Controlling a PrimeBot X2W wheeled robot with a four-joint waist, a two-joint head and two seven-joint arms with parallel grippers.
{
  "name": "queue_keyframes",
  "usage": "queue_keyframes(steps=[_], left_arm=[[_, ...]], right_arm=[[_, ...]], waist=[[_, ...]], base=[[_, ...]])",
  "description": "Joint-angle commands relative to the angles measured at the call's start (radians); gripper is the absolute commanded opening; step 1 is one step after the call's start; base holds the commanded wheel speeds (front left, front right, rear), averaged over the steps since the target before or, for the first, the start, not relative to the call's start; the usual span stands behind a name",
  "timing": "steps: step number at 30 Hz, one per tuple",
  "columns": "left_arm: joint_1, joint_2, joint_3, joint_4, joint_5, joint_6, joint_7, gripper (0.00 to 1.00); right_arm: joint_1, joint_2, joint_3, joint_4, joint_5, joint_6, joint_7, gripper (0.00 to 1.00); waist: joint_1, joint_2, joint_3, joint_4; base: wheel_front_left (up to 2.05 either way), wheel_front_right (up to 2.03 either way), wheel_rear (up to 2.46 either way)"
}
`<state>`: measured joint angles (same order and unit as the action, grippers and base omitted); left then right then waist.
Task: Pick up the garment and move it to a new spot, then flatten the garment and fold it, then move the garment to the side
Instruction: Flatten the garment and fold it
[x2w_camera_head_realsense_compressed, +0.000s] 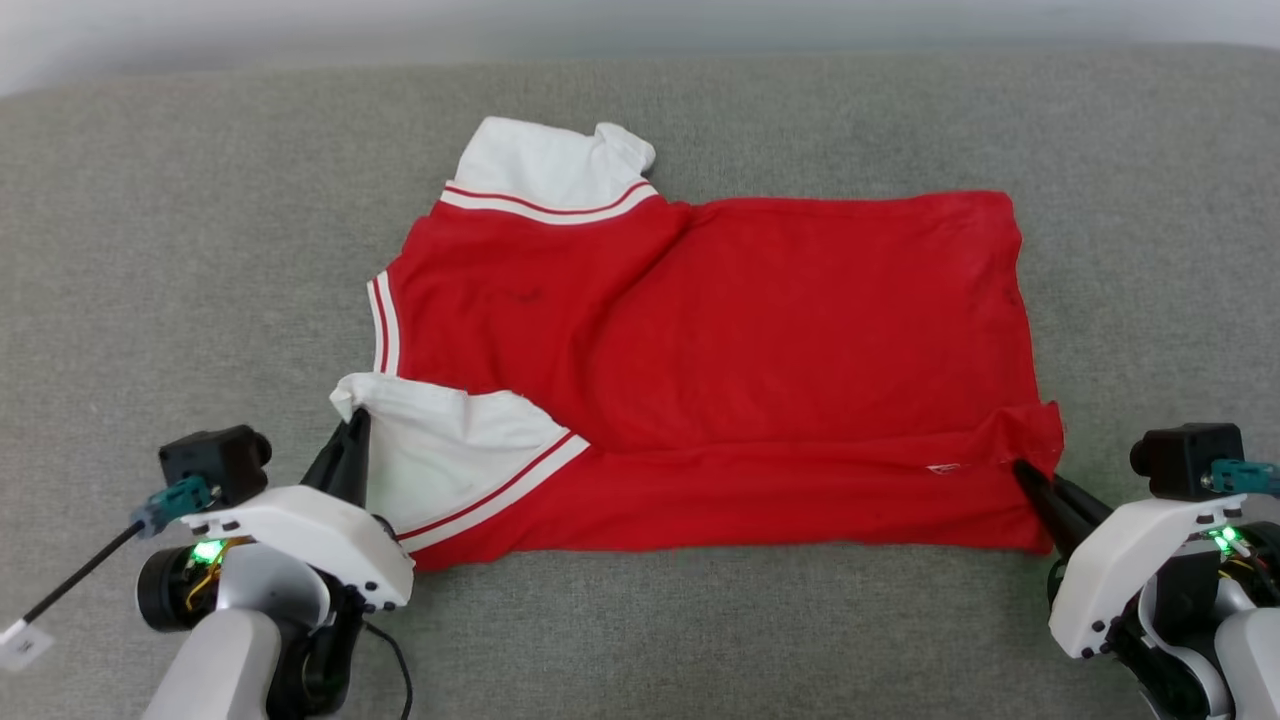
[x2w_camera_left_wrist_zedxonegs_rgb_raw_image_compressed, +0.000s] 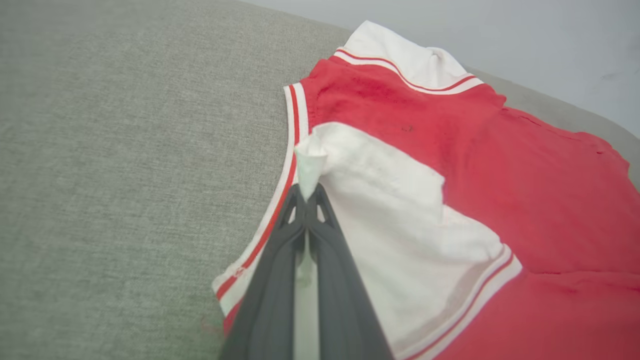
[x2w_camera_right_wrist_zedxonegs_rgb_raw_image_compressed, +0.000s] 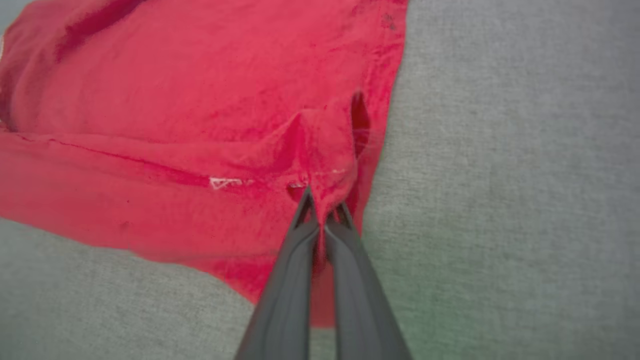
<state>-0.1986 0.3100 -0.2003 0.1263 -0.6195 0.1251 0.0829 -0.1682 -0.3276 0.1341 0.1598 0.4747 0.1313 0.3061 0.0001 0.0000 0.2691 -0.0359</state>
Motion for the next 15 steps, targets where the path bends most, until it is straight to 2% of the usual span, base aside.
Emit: queue_keyframes(steps=[1, 2, 4, 5, 6, 7, 15], left_arm=[[-0.032, -0.002, -0.003, 0.037, -0.008, -0.017, -0.008, 0.0], [-0.043, -0.005, -0.009, 0.061, -0.011, -0.029, -0.005, 0.0], [-0.063, -0.014, -0.02, 0.108, -0.025, -0.054, 0.005, 0.02], [-0.074, -0.016, -0.023, 0.126, -0.03, -0.062, 0.006, 0.31], [-0.086, -0.013, -0.024, 0.143, -0.027, -0.067, -0.002, 0.88], [-0.091, -0.013, -0.024, 0.161, -0.028, -0.072, -0.007, 1.0], [-0.106, 0.008, -0.022, 0.233, -0.053, -0.115, 0.0, 1.0]], right_arm=[[-0.021, 0.0, 0.0, 0.03, -0.013, -0.001, -0.016, 0.0], [-0.03, 0.003, -0.001, 0.047, -0.016, -0.001, -0.027, 0.05], [-0.036, 0.01, 0.002, 0.079, -0.021, -0.001, -0.042, 0.51], [-0.039, 0.014, 0.005, 0.092, -0.019, -0.001, -0.048, 0.91], [-0.042, 0.015, 0.009, 0.102, -0.019, -0.001, -0.055, 1.0], [-0.045, 0.02, 0.015, 0.112, -0.014, -0.001, -0.062, 1.0], [-0.041, 0.017, 0.032, 0.096, 0.009, -0.001, -0.184, 1.0]], waist=[[-0.0001, 0.0, 0.02, -0.002], [-0.0001, 0.0, 0.024, -0.001], [-0.0001, 0.0, 0.028, 0.001], [-0.0001, 0.0, 0.029, 0.002], [-0.0001, 0.0, 0.03, 0.001], [-0.0001, 0.0, 0.027, -0.003], [-0.0001, 0.0, -0.033, -0.019]], base=[[0.0, 0.0, 0.0], [0.0, 0.0, 0.0], [0.0, 0.0, 0.0], [0.0, 0.0, 0.0], [0.0, 0.0, 0.0], [0.0, 0.0, 0.0], [0.0, 0.0, 0.0]])
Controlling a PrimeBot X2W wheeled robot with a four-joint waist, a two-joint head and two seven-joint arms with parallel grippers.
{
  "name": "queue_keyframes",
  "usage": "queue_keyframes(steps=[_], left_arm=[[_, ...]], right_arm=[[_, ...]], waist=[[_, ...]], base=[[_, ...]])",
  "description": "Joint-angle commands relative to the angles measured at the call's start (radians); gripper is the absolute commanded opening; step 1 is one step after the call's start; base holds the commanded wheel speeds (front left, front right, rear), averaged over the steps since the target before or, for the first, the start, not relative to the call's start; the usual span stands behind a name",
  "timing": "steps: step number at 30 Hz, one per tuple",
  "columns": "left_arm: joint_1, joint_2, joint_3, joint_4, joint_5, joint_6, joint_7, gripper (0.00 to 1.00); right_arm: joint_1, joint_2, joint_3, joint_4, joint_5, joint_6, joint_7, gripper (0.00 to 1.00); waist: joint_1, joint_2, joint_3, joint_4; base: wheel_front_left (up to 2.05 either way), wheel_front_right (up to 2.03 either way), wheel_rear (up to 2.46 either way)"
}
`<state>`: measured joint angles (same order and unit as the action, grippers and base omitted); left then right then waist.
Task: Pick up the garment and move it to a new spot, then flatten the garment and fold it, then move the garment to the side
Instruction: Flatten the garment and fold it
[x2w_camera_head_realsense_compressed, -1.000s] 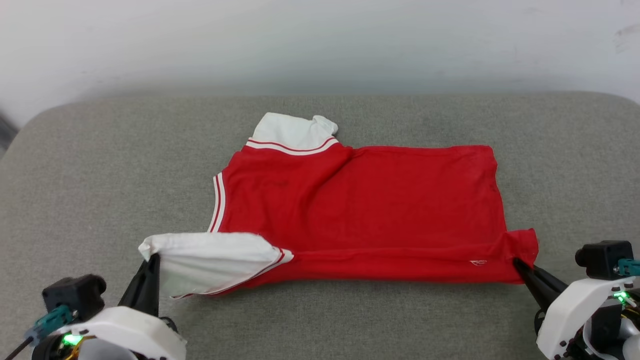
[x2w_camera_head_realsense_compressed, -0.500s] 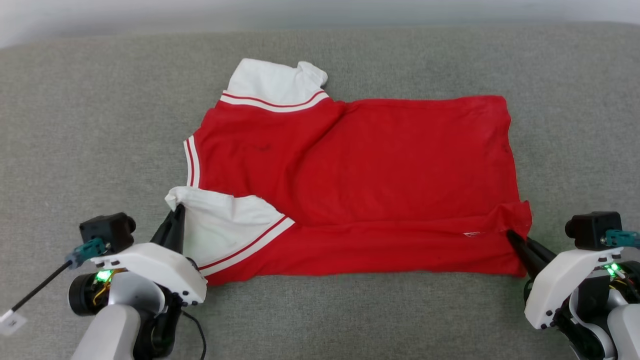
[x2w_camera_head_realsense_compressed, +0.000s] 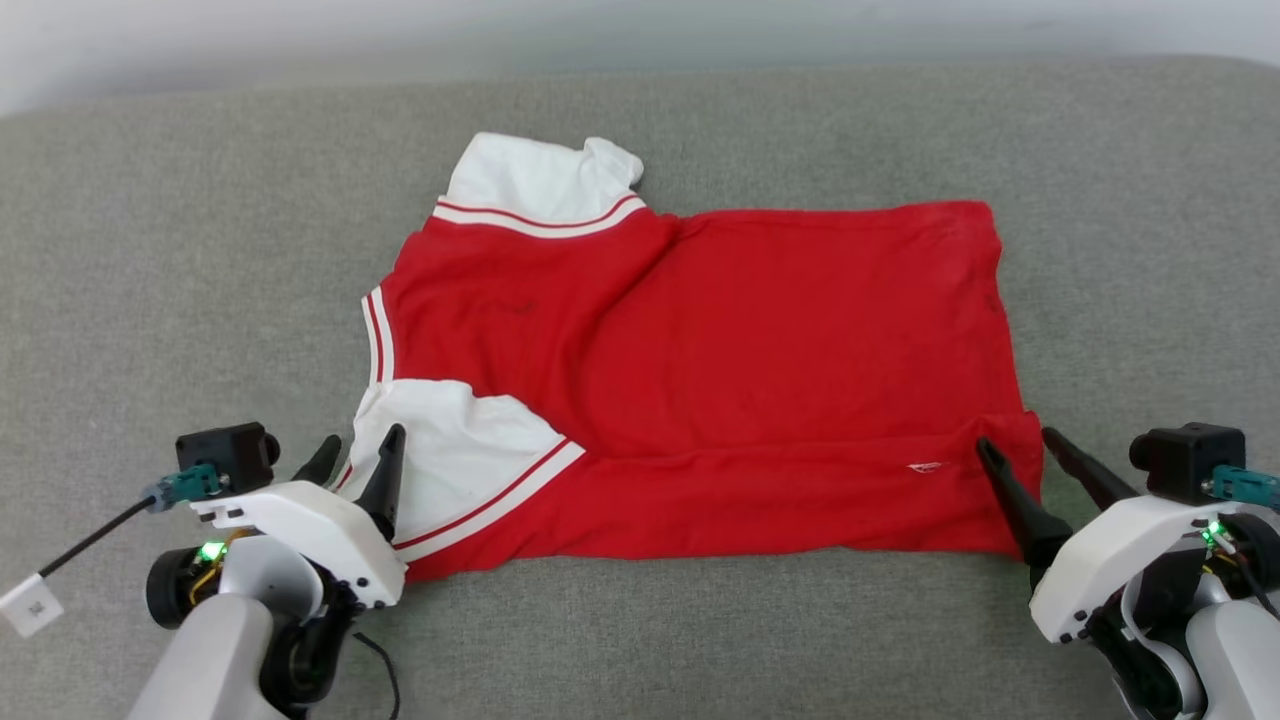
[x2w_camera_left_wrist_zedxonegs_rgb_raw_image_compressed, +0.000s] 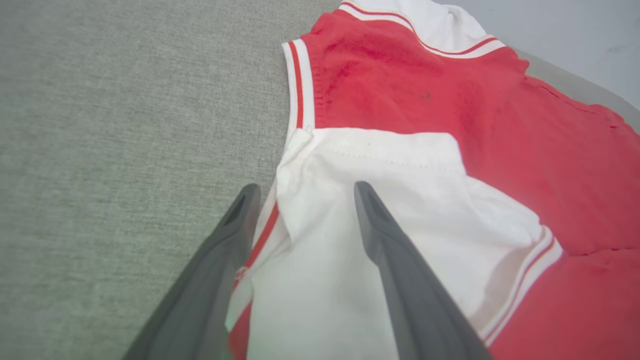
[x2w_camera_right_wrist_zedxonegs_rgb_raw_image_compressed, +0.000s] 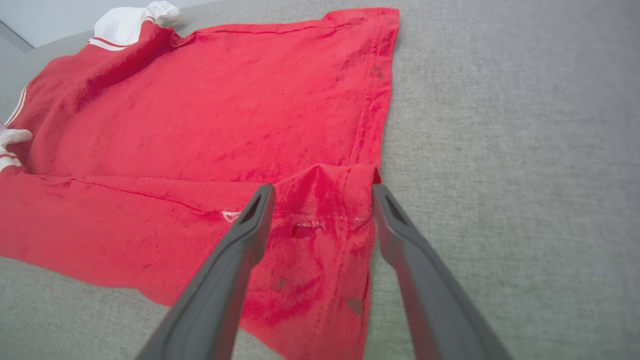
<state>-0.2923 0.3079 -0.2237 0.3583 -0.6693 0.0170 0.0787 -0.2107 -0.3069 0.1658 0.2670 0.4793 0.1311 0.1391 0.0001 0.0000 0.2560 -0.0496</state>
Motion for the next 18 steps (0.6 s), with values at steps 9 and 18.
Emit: queue_keyframes(steps=[9, 18], left_arm=[[0.0, 0.13, 0.004, -0.096, -0.016, -0.023, 0.149, 1.0], [0.082, 0.298, 0.011, -0.295, -0.082, -0.001, 0.458, 1.0]], right_arm=[[0.033, 0.011, -0.033, -0.142, -0.034, -0.001, -0.122, 1.0], [0.095, 0.067, -0.122, -0.311, -0.085, -0.001, -0.097, 1.0]], waist=[[-0.0001, 0.0, -0.106, -0.031], [-0.0001, 0.0, -0.096, -0.049]], base=[[0.0, 0.0, 0.0], [0.0, 0.0, 0.0]])
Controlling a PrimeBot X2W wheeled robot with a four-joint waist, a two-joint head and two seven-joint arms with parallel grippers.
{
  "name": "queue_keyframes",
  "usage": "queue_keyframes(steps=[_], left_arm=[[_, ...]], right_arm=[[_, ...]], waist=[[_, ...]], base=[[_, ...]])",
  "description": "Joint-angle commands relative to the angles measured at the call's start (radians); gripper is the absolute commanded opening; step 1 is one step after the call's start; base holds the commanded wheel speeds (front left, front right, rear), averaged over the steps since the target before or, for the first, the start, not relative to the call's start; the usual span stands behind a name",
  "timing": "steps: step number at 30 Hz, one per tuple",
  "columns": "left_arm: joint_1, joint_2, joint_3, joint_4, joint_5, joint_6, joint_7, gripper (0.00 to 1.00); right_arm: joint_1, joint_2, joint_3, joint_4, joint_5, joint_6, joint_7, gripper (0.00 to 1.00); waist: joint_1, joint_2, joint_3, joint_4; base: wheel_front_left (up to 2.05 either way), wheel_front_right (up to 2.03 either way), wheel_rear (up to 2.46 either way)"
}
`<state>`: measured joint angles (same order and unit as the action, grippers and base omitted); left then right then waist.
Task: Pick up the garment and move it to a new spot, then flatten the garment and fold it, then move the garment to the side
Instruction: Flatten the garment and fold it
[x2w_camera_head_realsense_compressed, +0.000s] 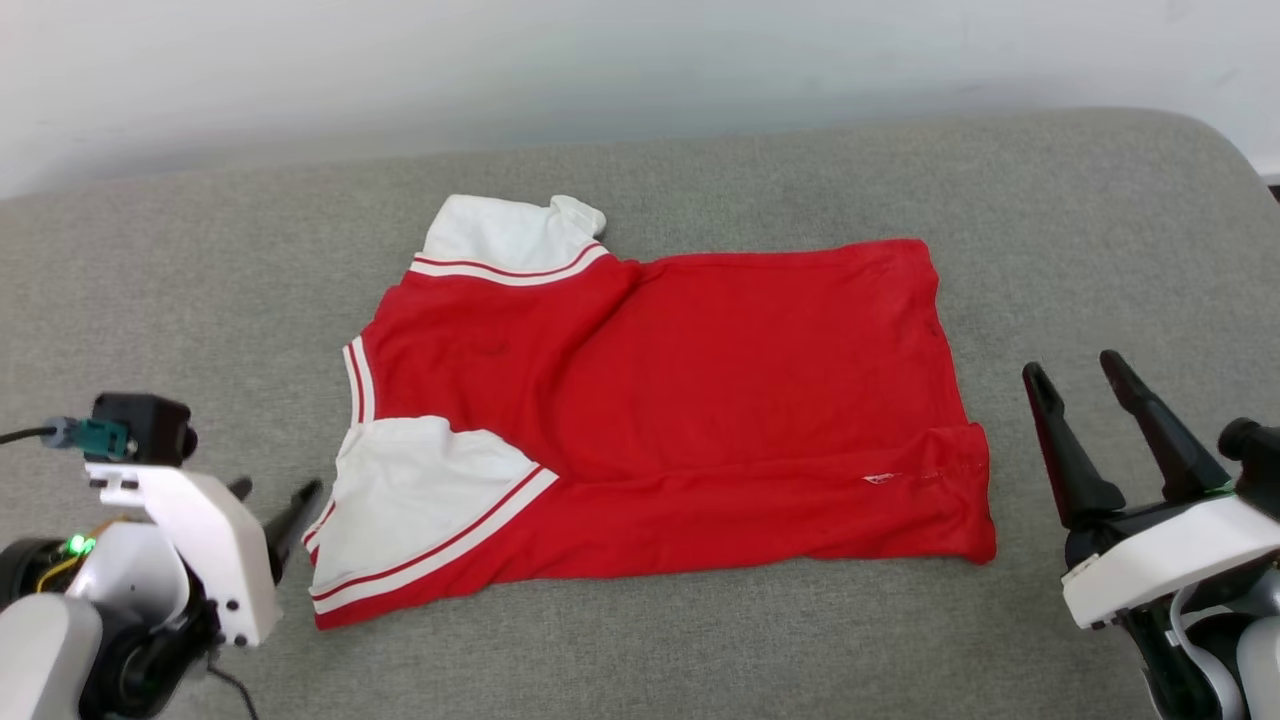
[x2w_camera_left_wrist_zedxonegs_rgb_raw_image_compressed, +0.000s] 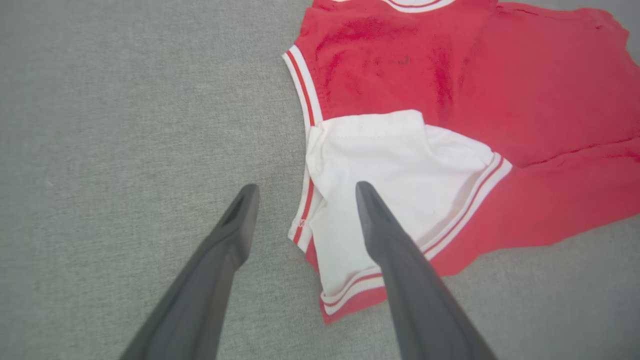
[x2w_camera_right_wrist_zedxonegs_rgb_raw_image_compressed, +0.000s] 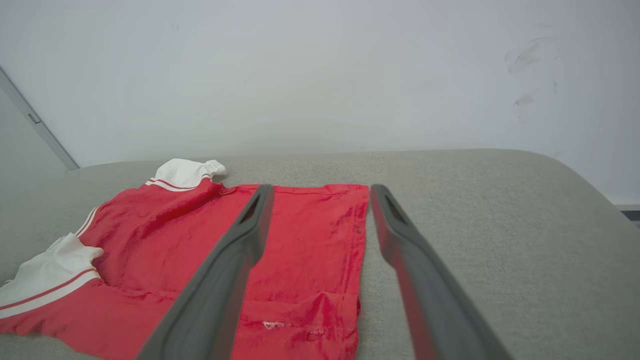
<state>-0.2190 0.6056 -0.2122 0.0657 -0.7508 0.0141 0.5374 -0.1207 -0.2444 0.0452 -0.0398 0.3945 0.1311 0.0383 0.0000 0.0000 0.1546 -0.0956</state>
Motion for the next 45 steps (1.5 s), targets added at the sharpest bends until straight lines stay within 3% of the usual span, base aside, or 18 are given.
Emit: queue_keyframes(steps=[1, 8, 15, 16, 18, 26, 32, 36, 45], left_arm=[[0.027, 0.013, 0.002, -0.018, -0.01, 0.014, 0.032, 1.0], [0.126, 0.027, -0.003, -0.078, -0.067, 0.073, 0.156, 1.0], [0.125, -0.037, -0.045, -0.005, -0.112, 0.054, 0.174, 0.98], [0.12, -0.05, -0.05, 0.003, -0.116, 0.048, 0.17, 0.61], [0.108, -0.067, -0.058, 0.021, -0.123, 0.032, 0.161, 0.0], [0.066, -0.068, -0.032, 0.041, -0.108, -0.004, 0.072, 0.0], [0.062, -0.058, -0.015, -0.04, -0.075, 0.014, 0.02, 0.0], [0.054, -0.065, -0.02, -0.09, -0.068, 0.024, 0.015, 0.0], [0.027, -0.092, -0.044, -0.121, -0.053, 0.029, 0.003, 0.0]], right_arm=[[0.012, 0.01, -0.008, -0.019, -0.006, -0.001, 0.006, 1.0], [0.023, 0.037, -0.033, -0.066, -0.02, -0.001, 0.022, 1.0], [-0.003, 0.039, -0.037, -0.053, -0.013, -0.001, 0.027, 1.0], [-0.002, 0.036, -0.038, -0.051, -0.011, -0.001, 0.028, 1.0], [0.001, 0.028, -0.047, -0.046, -0.008, -0.001, 0.035, 1.0], [0.044, -0.009, -0.097, -0.025, 0.05, -0.001, 0.17, 1.0], [0.069, -0.045, -0.132, 0.025, 0.085, -0.001, 0.46, 1.0], [0.051, -0.036, -0.124, 0.053, 0.108, -0.001, 0.607, 1.0], [-0.049, -0.014, -0.058, 0.165, 0.124, -0.001, 0.639, 1.0]], waist=[[0.0, 0.0, 0.012, -0.007], [0.0, 0.0, 0.068, -0.02], [0.0, 0.0, 0.106, -0.03], [0.0, 0.0, 0.106, -0.03], [0.0, 0.0, 0.103, -0.029], [0.0, 0.0, 0.057, -0.01], [0.0, 0.0, 0.046, 0.02], [0.0, 0.0, 0.065, 0.048], [0.0, 0.0, 0.124, 0.084]], base=[[0.0, 0.0, 0.0], [0.0, 0.0, 0.0], [0.0, 0.0, 0.0], [0.0, 0.0, 0.0], [0.0, 0.0, 0.0], [0.0, 0.0, 0.0], [0.0, 0.0, 0.0], [0.0, 0.0, 0.0], [0.0, 0.0, 0.0]])
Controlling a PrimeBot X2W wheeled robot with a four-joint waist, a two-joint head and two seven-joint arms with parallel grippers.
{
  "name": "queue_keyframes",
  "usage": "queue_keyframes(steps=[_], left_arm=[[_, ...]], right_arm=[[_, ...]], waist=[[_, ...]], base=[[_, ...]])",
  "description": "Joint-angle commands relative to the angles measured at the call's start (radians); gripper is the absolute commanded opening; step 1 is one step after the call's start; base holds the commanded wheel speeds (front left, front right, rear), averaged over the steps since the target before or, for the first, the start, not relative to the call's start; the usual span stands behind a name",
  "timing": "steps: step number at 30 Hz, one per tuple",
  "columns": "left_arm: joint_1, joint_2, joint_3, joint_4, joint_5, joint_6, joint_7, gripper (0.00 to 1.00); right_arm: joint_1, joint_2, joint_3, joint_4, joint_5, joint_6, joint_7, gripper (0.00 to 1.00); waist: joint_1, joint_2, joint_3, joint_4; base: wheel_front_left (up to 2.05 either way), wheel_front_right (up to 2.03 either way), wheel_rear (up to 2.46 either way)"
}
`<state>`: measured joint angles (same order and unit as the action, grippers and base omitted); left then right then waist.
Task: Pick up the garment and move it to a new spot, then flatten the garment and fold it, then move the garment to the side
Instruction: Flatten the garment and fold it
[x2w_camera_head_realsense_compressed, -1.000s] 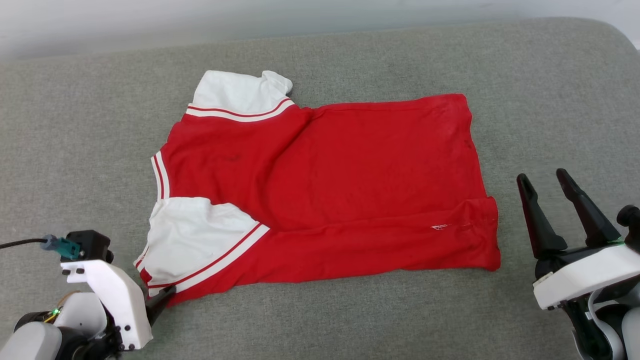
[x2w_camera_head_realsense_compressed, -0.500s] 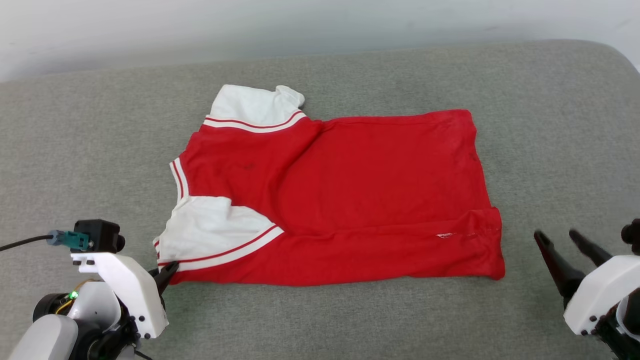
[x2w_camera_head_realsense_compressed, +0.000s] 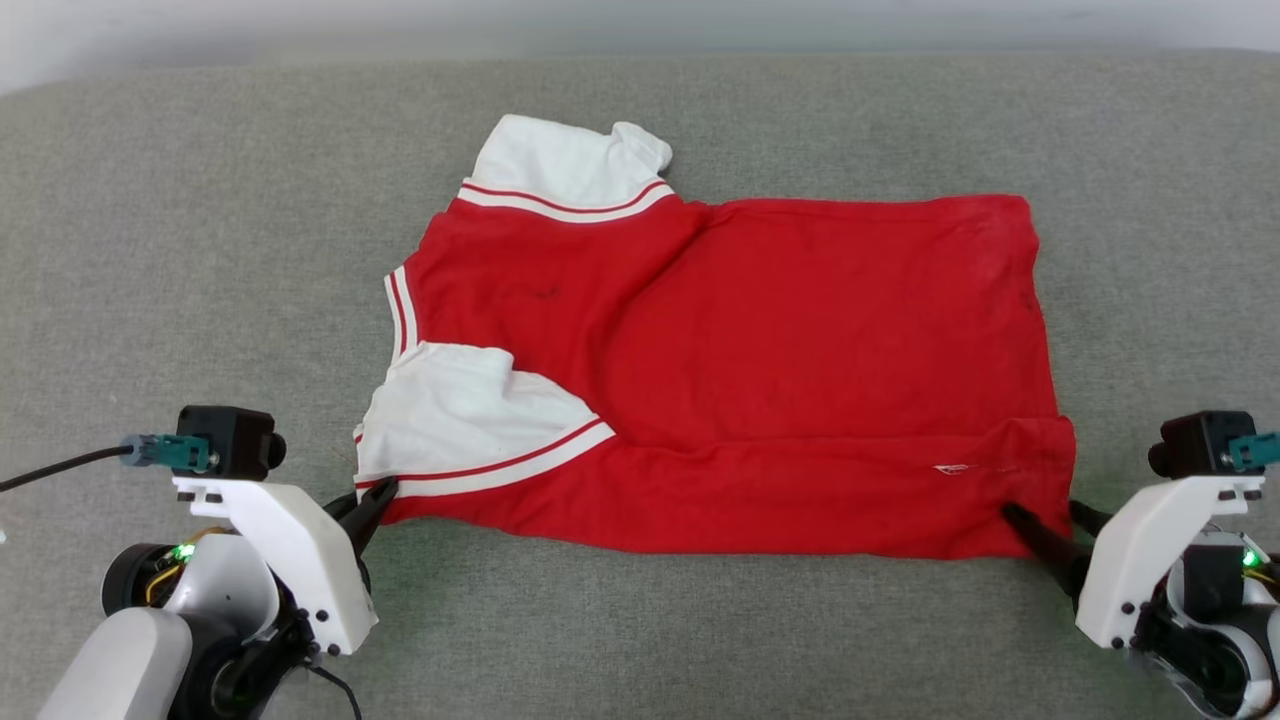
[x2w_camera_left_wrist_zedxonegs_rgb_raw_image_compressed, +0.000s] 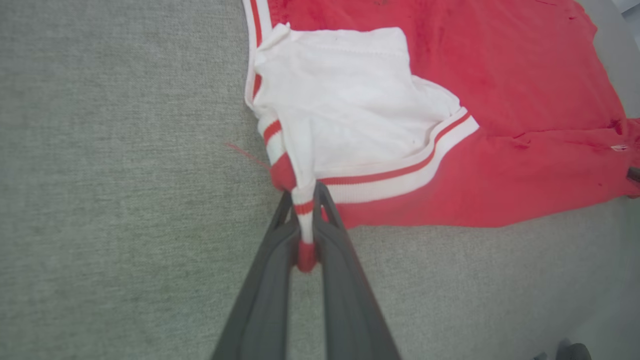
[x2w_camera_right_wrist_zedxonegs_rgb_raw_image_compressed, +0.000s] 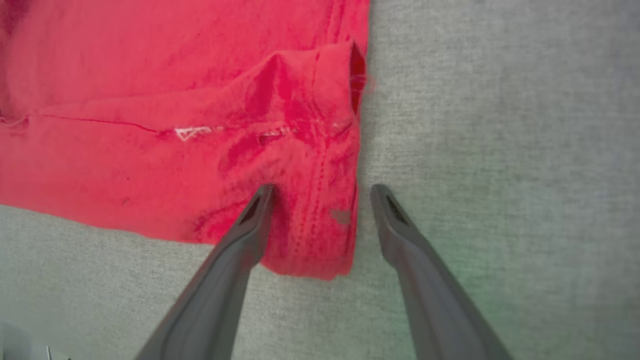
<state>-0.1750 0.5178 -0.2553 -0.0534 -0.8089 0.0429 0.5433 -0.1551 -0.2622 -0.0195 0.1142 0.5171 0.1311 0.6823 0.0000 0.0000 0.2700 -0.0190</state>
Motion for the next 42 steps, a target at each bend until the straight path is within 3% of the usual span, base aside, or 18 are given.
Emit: queue_keyframes(steps=[1, 4, 5, 6, 7, 21, 32, 37, 38, 39, 40, 41, 42], left_arm=[[-0.018, -0.008, -0.004, 0.0, 0.005, -0.001, -0.004, 0.0], [-0.018, -0.013, -0.011, 0.006, 0.007, -0.003, -0.01, 0.0], [-0.018, -0.014, -0.012, 0.009, 0.005, -0.004, -0.01, 0.0], [-0.013, -0.017, -0.015, 0.014, -0.001, -0.004, -0.005, 0.0], [-0.01, -0.018, -0.016, 0.016, -0.005, -0.005, -0.001, 0.0], [0.039, -0.038, -0.012, 0.01, -0.024, -0.002, -0.038, 0.0], [0.219, -0.026, 0.008, -0.037, -0.042, 0.057, -0.058, 0.0], [0.277, -0.039, 0.003, -0.017, -0.055, 0.069, -0.06, 0.0], [0.278, -0.041, -0.004, -0.005, -0.045, 0.062, -0.071, 0.0], [0.275, -0.05, -0.007, 0.01, -0.042, 0.06, -0.085, 0.13], [0.269, -0.06, -0.013, 0.028, -0.039, 0.057, -0.097, 0.47], [0.261, -0.069, -0.017, 0.044, -0.035, 0.053, -0.106, 1.0], [0.251, -0.077, -0.019, 0.061, -0.035, 0.048, -0.114, 1.0]], right_arm=[[-0.024, 0.008, 0.015, 0.034, 0.008, -0.001, -0.004, 1.0], [-0.033, 0.013, 0.062, 0.092, 0.029, 0.0, 0.018, 1.0], [-0.036, 0.017, 0.078, 0.104, 0.038, 0.0, 0.025, 0.4], [-0.039, 0.019, 0.094, 0.112, 0.046, 0.001, 0.027, 0.08], [-0.042, 0.017, 0.107, 0.116, 0.05, 0.001, 0.02, 0.0], [-0.061, -0.076, 0.145, 0.046, 0.05, 0.0, -0.028, 0.0], [0.108, -0.082, 0.124, -0.059, 0.048, -0.001, 0.004, 0.0], [0.164, -0.064, 0.113, -0.039, 0.039, -0.001, 0.011, 0.0], [0.169, -0.068, 0.119, -0.026, 0.025, -0.001, 0.004, 0.44], [0.176, -0.063, 0.122, -0.013, 0.024, -0.001, -0.003, 1.0], [0.177, -0.053, 0.121, 0.001, 0.027, -0.001, -0.018, 1.0], [0.177, -0.053, 0.125, 0.011, 0.023, -0.001, -0.032, 1.0], [0.177, -0.055, 0.131, 0.023, 0.017, -0.001, -0.049, 1.0]], waist=[[0.0, 0.0, 0.011, 0.01], [0.0, 0.0, 0.015, 0.015], [0.0, 0.0, 0.015, 0.016], [0.0, 0.0, 0.014, 0.016], [0.0, 0.0, 0.013, 0.016], [0.0, 0.0, -0.101, 0.014], [0.0, 0.0, -0.225, 0.026], [0.0, 0.0, -0.24, 0.017], [0.0, 0.0, -0.24, 0.016], [0.0, 0.0, -0.24, 0.016], [0.0, 0.0, -0.239, 0.016], [0.0, 0.0, -0.238, 0.016], [0.0, 0.0, -0.236, 0.016]], base=[[0.0, 0.0, 0.0], [0.0, 0.0, 0.0], [0.0, 0.0, 0.0], [0.0, 0.0, 0.0], [0.0, 0.0, 0.0], [0.0, 0.0, 0.0], [0.0, 0.0, 0.0], [0.0, 0.0, 0.0], [0.0, 0.0, 0.0], [0.0, 0.0, 0.0], [0.0, 0.0, 0.0], [0.0, 0.0, 0.0], [0.0, 0.0, 0.0]])
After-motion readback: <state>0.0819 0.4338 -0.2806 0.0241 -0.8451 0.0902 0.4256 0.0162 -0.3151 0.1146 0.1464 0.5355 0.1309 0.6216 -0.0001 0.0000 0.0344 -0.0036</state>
